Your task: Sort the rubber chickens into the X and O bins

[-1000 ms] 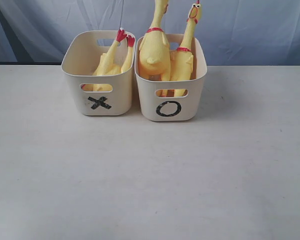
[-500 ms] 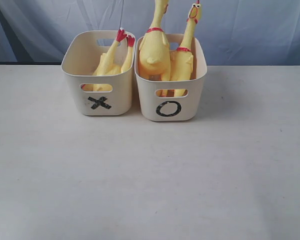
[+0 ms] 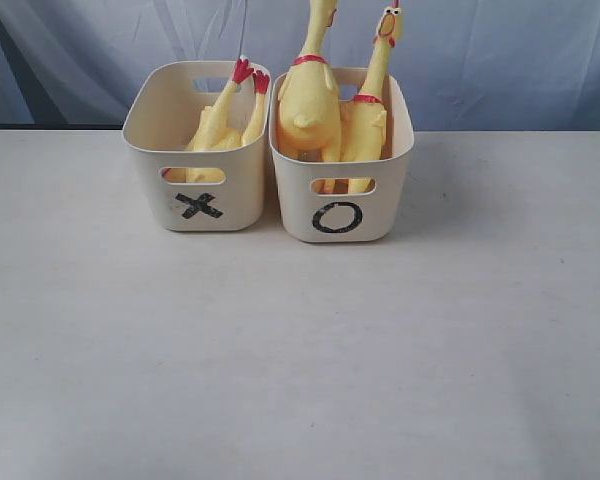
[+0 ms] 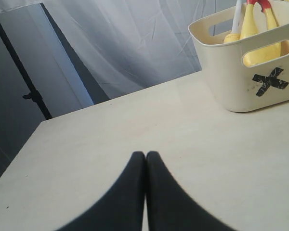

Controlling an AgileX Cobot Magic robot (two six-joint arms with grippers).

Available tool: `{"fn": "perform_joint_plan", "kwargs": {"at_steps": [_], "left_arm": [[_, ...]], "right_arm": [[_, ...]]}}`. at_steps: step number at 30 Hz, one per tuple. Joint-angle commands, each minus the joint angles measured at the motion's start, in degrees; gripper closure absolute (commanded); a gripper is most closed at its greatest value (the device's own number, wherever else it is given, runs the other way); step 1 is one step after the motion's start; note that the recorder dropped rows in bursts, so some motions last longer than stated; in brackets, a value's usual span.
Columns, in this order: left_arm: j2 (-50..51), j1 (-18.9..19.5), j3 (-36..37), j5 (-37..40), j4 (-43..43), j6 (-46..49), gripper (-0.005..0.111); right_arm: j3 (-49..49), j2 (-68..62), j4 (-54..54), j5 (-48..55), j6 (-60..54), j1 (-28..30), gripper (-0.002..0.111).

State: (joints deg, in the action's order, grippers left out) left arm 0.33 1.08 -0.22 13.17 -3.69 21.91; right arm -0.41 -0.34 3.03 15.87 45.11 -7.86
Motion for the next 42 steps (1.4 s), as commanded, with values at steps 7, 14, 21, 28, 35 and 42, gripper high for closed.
{"fn": "perform_joint_plan", "kwargs": {"at_steps": [7,14,21,28,35,42], "left_arm": [[-0.3,-0.1,0.2,0.1,0.0,-0.3,0.106],[-0.3,-0.1,0.2,0.1,0.0,-0.3,0.106],[-0.3,-0.1,0.2,-0.5,0.0,-0.3,0.106],[-0.3,-0.1,0.2,-0.8,0.0,-0.3,0.106],[-0.3,-0.1,0.2,-0.8,0.0,-0.3,0.106],[-0.3,-0.1,0.2,-0.8,-0.2,-0.5,0.106]], "right_arm": [[0.4,0.3,0.2,-0.1,-0.1,-0.2,0.109],[0.4,0.3,0.2,-0.2,-0.1,-0.2,0.109],[0.4,0.3,0.2,-0.2,-0.1,-0.2,0.109],[0.4,0.3,0.2,-0.5,-6.1,-0.2,0.109],[0.4,0.3,4.9,-0.2,-34.1,-0.2,0.109],[0.4,0.3,6.1,-0.2,-41.7,-0.2,0.109]]}}
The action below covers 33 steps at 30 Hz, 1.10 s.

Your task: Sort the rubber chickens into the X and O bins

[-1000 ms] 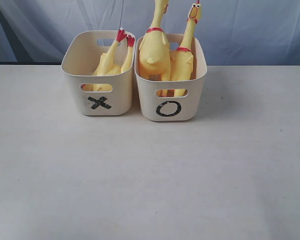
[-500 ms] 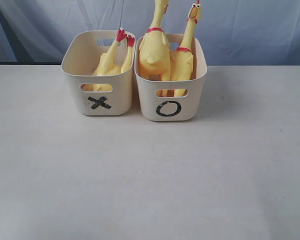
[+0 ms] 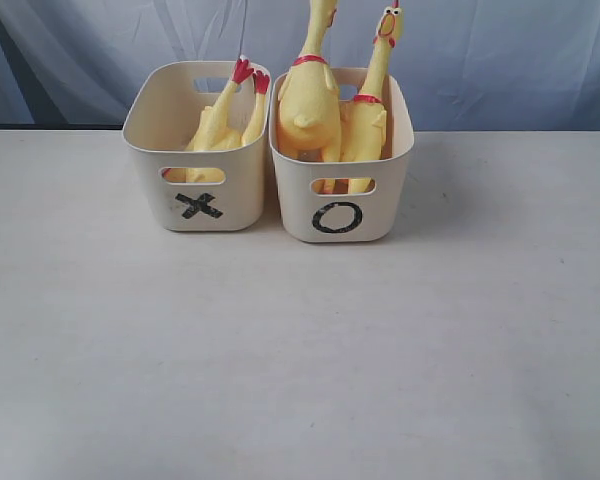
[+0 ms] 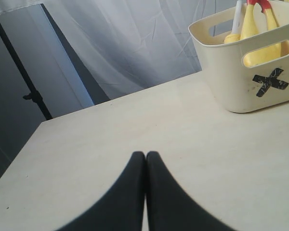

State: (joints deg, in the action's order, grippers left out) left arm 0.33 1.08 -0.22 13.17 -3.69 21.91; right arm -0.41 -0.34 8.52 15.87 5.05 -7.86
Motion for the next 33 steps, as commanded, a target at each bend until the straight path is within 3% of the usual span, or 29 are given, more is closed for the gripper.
{"fn": "perform_joint_plan", "kwargs": {"at_steps": [1,4,33], "left_arm": [[-0.3,-0.1,0.2,-0.8,-0.6,-3.9,0.106],[-0.3,-0.1,0.2,-0.8,-1.8,-14.0,0.106],[-0.3,-0.1,0.2,-0.8,-1.6,-13.9,0.106]], "right_arm": [[0.4,0.3,0.5,0.1,-1.6,-0.2,0.109],[0.4,0.3,0.5,0.1,-1.6,-0.2,0.109],[0.4,0.3,0.5,0.2,-1.5,-0.2,0.109]]}}
